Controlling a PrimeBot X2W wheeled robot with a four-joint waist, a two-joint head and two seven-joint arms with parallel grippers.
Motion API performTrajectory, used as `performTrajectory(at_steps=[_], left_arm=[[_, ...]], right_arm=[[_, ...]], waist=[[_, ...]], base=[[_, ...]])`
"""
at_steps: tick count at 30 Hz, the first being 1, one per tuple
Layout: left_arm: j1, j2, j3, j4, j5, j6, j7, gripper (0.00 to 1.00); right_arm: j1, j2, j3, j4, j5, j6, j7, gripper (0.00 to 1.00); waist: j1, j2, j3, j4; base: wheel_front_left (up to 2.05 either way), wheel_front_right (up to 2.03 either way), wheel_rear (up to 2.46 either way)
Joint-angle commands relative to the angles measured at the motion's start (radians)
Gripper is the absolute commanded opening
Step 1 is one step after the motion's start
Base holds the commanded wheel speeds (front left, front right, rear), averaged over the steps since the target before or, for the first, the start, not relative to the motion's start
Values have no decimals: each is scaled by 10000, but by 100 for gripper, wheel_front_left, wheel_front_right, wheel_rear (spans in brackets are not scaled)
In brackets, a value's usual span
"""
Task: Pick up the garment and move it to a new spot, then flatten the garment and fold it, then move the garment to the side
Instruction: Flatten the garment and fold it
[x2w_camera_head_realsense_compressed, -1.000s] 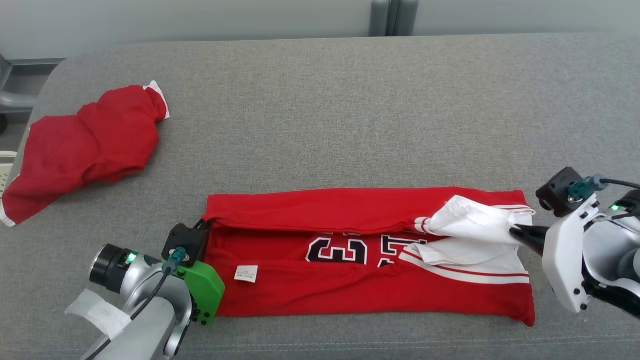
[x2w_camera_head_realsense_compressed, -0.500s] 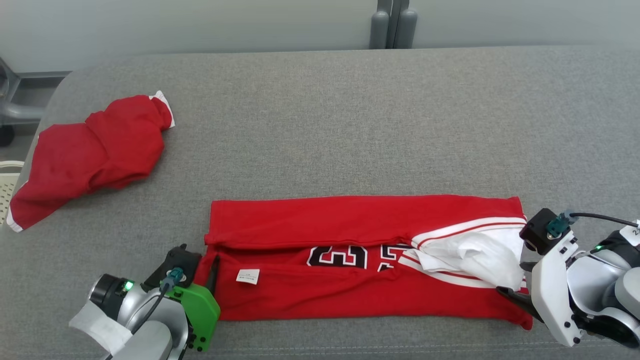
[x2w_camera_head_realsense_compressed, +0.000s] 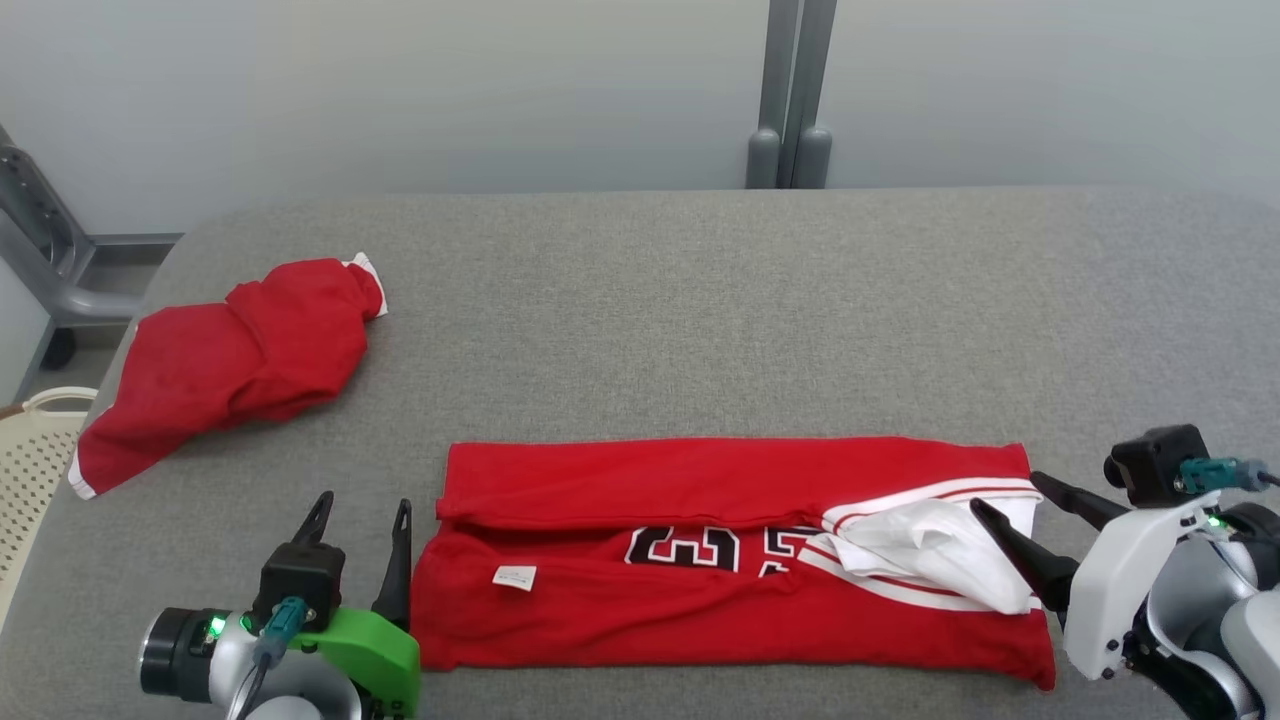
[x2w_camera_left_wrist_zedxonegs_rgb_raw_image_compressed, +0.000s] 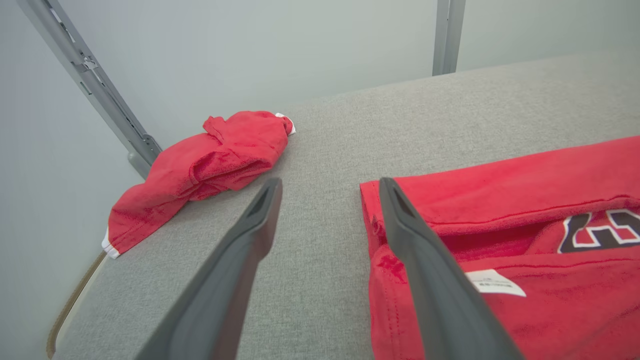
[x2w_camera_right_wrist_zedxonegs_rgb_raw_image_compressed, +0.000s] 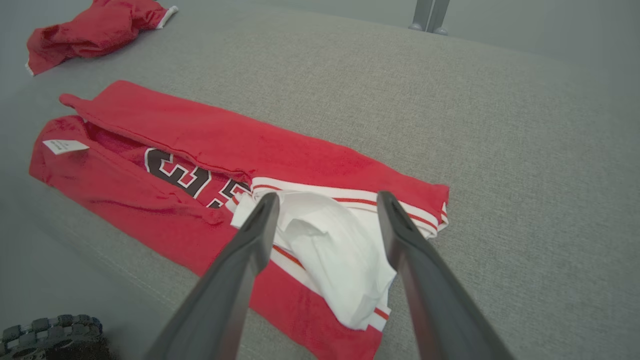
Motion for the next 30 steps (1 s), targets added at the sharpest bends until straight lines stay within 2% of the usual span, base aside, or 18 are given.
performTrajectory(at_steps=[1, 5, 9, 10, 18, 24, 30], left_arm=[[353, 98, 176, -362, -8, 216, -188, 100], [902, -14, 869, -1178, -230, 410, -429, 100], [1516, -207, 1531, -2033, -152, 285, -470, 100], [1516, -207, 1531, -2033, -152, 285, -470, 100], [2795, -871, 3097, -3170, 29, -173, -461, 100], [3416, -1294, 3935, -3472, 526, -890, -463, 100], [3741, -1264, 3835, -3101, 1259, -1469, -462, 100]], right_arm=[[453, 570, -586, 113, -375, -14, -448, 100], [1150, 2022, -1911, 290, -1319, -14, -1182, 100], [1559, 3302, -2867, 349, -2112, -11, -1637, 100], [1559, 3302, -2867, 349, -2112, -11, -1637, 100], [1928, 5180, -4132, 402, -3338, -9, -2477, 100], [2042, 5721, -4465, 695, -3789, -9, -3028, 100], [2212, 5765, -3998, 1122, -3966, -9, -3741, 100]], waist=[[1, 0, -301, 178], [1, 0, -472, 186], [1, 0, -668, 167], [1, 0, -668, 167], [1, 0, -1019, 167], [1, 0, -1163, 134], [1, 0, -1236, 46]], base=[[0, 0, 0], [0, 0, 0], [0, 0, 0], [0, 0, 0], [0, 0, 0], [0, 0, 0], [0, 0, 0]])
